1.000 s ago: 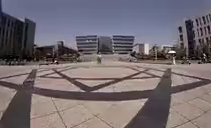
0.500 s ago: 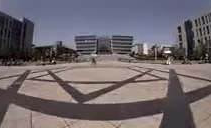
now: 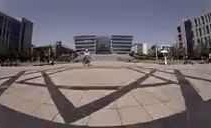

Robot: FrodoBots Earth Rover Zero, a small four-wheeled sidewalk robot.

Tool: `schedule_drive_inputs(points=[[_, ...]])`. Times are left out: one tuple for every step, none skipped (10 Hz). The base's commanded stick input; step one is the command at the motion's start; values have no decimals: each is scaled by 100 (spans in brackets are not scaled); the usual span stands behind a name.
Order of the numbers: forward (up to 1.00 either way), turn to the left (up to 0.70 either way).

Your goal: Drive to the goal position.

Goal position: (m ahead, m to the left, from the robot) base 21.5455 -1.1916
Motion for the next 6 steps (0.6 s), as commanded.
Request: schedule_drive_inputs(points=[[100,0],[100,0],[100,0],[100,0],[100,0],[100,0]])
